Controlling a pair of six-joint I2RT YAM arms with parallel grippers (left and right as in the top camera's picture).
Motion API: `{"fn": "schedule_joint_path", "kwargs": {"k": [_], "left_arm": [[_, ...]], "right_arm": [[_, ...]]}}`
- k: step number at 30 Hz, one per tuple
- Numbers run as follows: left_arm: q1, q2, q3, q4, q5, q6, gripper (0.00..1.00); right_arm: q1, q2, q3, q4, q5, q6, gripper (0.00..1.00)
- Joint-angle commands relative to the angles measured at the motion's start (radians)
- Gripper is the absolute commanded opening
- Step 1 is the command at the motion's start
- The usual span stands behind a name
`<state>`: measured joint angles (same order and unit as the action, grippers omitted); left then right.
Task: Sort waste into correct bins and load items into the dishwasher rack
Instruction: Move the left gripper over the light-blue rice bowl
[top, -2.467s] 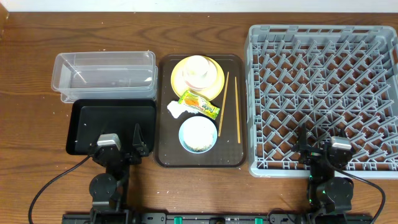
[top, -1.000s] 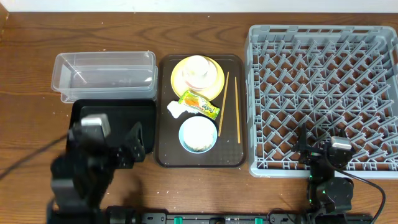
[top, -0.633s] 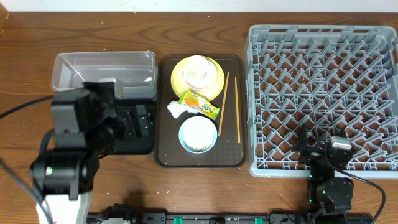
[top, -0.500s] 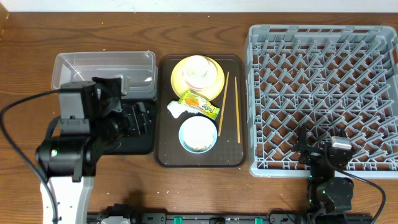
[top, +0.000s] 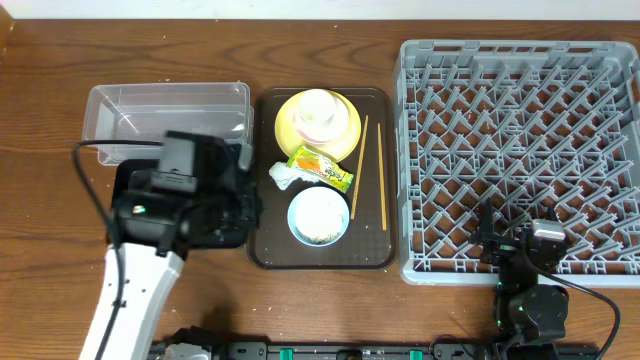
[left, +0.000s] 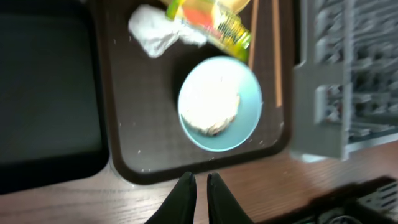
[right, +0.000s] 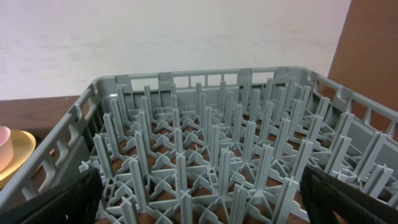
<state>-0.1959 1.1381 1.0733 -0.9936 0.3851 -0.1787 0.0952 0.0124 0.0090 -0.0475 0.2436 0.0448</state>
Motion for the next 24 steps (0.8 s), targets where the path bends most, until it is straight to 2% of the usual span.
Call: {"fn": "schedule_joint_path", "kwargs": {"k": [1,7,10,18,24], "left_arm": [[-0.074,0.018,-0.047,0.04,-0.115,-0.092,0.21],[-0.214,0.084,-0.106,0.198,-0.114,-0.146,0.4],[-0.289,0.138,-0.108,0.286,-0.114,-0.145,0.44],[-0.454,0.311,-0.108,0.449,-0.127,-0.151,0.47],[-0.496,0.399,-0.108,0.462,-0.196,-0.205,0.47]], "right_arm": [[0.011,-0.003,-0.003,-0.001,0.007,0.006,0.99],[0.011,-0.003,-0.003,-0.001,0.007,0.006,0.99],[0.011,-0.003,-0.003,-0.001,0.007,0.006,0.99],[0.011,-0.003,-0.003,-0.001,0.007,0.006,0.99],[0.011,-0.003,-0.003,-0.001,0.007,0.006,0.99]]}}
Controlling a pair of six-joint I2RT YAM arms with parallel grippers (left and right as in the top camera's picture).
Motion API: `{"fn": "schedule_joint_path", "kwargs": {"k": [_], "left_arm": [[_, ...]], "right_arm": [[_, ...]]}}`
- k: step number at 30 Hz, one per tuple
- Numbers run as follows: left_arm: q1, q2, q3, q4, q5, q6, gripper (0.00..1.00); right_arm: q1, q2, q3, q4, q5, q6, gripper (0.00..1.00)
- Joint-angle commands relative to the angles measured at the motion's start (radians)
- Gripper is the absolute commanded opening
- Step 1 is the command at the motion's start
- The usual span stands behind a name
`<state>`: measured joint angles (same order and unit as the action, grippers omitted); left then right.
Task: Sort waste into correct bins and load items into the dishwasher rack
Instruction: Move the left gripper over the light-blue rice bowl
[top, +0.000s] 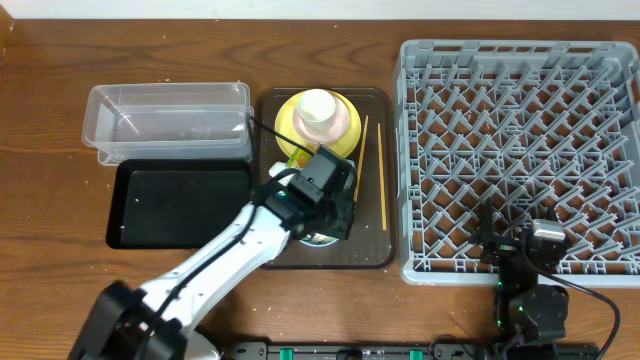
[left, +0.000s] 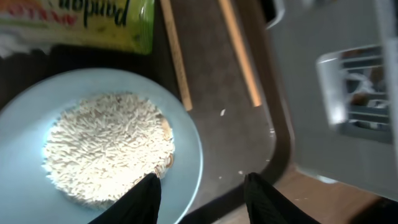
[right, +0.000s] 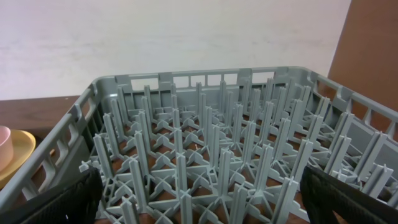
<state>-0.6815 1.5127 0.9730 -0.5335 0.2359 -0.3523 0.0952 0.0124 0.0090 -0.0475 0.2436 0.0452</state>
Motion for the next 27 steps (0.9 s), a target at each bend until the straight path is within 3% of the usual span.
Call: {"fn": "schedule_joint_path", "kwargs": {"k": [1,22,27], "left_arm": [[-0.014,0.035,-0.008,0.002,-0.046,-0.032,0.47],[-0.066,0.133,-0.008,0.071,-0.12,-0.047,0.46],[-0.066,0.133,-0.008,0.043,-0.199,-0.047,0.38]], "right_arm": [[0.011,-0.003,-0.003,-0.001,0.007,0.006,0.99],[0.011,-0.003,-0.003,-0.001,0.007,0.006,0.99],[0.011,-0.003,-0.003,-0.001,0.007,0.006,0.99]]}}
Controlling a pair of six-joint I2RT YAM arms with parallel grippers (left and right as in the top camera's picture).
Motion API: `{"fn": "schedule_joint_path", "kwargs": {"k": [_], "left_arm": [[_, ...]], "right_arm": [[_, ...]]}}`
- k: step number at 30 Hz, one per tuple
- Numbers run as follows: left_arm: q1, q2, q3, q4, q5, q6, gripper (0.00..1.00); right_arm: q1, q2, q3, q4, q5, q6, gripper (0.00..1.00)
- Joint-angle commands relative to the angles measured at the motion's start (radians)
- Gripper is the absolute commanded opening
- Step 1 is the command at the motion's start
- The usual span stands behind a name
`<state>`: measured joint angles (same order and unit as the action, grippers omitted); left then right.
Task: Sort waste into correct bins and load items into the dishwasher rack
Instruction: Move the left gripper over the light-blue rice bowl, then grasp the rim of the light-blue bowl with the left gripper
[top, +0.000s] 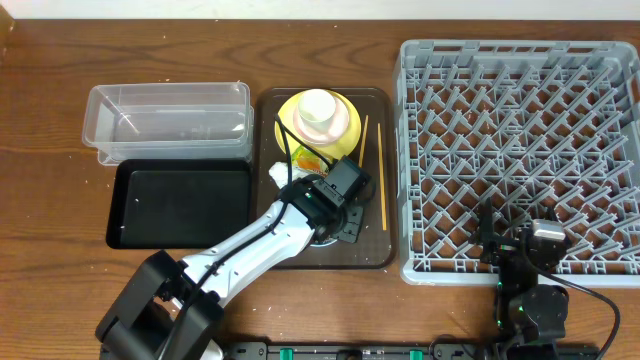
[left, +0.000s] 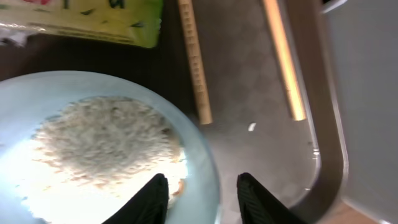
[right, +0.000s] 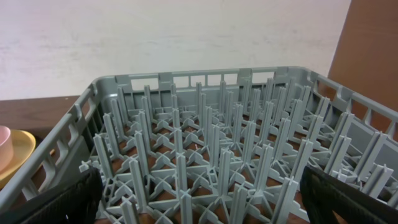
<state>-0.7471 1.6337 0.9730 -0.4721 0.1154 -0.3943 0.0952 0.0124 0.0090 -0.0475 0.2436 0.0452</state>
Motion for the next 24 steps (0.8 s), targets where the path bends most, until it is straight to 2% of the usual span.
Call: {"fn": "schedule_joint_path", "kwargs": {"k": [1,16,24], "left_arm": [[0.0,0.012,-0.008,-0.026,-0.087,-0.004,0.38],[0.0,0.012,-0.008,-0.041,-0.11,-0.005,0.36],[-0.001,0.012,-0.008,0.043,-0.11,-0.012,0.33]], "right_arm": [[0.011,-0.003,-0.003,-0.001,0.007,0.006,0.99],[0.011,-0.003,-0.003,-0.001,0.007,0.006,0.99],[0.011,-0.003,-0.003,-0.001,0.007,0.006,0.99]]}}
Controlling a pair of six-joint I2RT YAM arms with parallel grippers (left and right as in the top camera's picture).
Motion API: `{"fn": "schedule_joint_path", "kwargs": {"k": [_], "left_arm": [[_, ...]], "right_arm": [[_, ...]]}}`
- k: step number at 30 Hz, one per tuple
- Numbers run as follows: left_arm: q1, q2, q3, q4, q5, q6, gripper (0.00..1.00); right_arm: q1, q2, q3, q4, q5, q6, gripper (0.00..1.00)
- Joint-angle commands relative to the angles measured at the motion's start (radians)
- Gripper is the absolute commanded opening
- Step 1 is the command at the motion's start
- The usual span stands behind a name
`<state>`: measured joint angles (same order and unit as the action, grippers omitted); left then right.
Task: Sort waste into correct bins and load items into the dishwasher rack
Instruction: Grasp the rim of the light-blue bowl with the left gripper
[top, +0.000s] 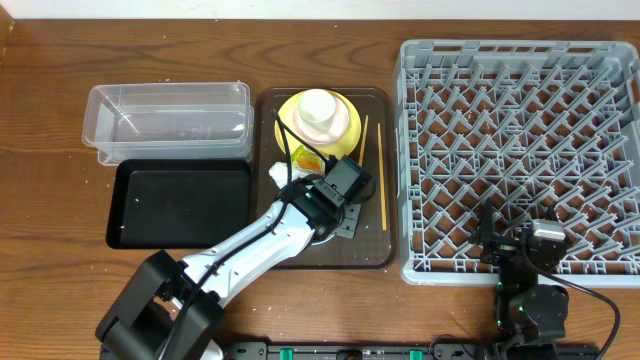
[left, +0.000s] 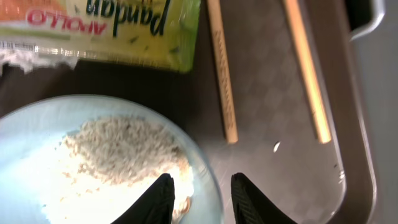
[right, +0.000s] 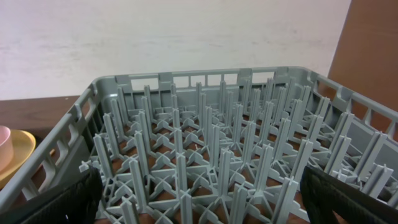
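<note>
A light blue bowl (left: 93, 174) of rice stands at the front of the brown tray (left: 273, 93). My left gripper (left: 202, 182) is open, low over the bowl's right rim, with one finger over the rice and the other outside the rim. A green snack packet (left: 112, 25) lies just beyond the bowl, beside two chopsticks (left: 222, 74). In the overhead view the left gripper (top: 338, 195) hides most of the bowl. My right gripper (right: 199, 199) is open at the near edge of the grey dishwasher rack (right: 205, 143).
A pink cup (top: 318, 112) sits on a yellow plate (top: 345, 132) at the back of the tray. A crumpled white tissue (top: 277, 175) lies left of the packet. A clear bin (top: 165, 120) and a black bin (top: 180, 205) stand left of the tray, and the rack (top: 520, 150) is to its right.
The left gripper's fingers stand slightly closer together around the bowl's rim. More of the green packet shows in the left wrist view. The right arm has not moved.
My left gripper was shut above the tray's front left edge, near the black bin. Then it was open over the right side of the rice bowl. Then it sat lower, astride the bowl's rim, where it remains. The right gripper stayed open at the rack throughout.
</note>
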<state>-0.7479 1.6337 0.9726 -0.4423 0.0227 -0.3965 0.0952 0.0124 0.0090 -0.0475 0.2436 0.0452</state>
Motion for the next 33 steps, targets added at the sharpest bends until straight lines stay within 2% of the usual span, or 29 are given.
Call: {"fn": "schedule_joint_path", "kwargs": {"k": [1,6,17,23,33], "left_arm": [[0.0,0.012,-0.008,0.019,-0.017,-0.01,0.33],[-0.001,0.013,-0.01,0.026,-0.039,-0.057,0.32],[-0.006,0.013,-0.031,0.04,-0.042,-0.081,0.31],[-0.006,0.013,-0.084,0.125,-0.042,-0.119,0.3],[-0.017,0.013,-0.092,0.123,-0.043,-0.117,0.21]], "right_arm": [[0.011,-0.003,-0.003,-0.001,0.007,0.006,0.99],[0.011,-0.003,-0.003,-0.001,0.007,0.006,0.99],[0.011,-0.003,-0.003,-0.001,0.007,0.006,0.99],[0.011,-0.003,-0.003,-0.001,0.007,0.006,0.99],[0.011,-0.003,-0.003,-0.001,0.007,0.006,0.99]]}}
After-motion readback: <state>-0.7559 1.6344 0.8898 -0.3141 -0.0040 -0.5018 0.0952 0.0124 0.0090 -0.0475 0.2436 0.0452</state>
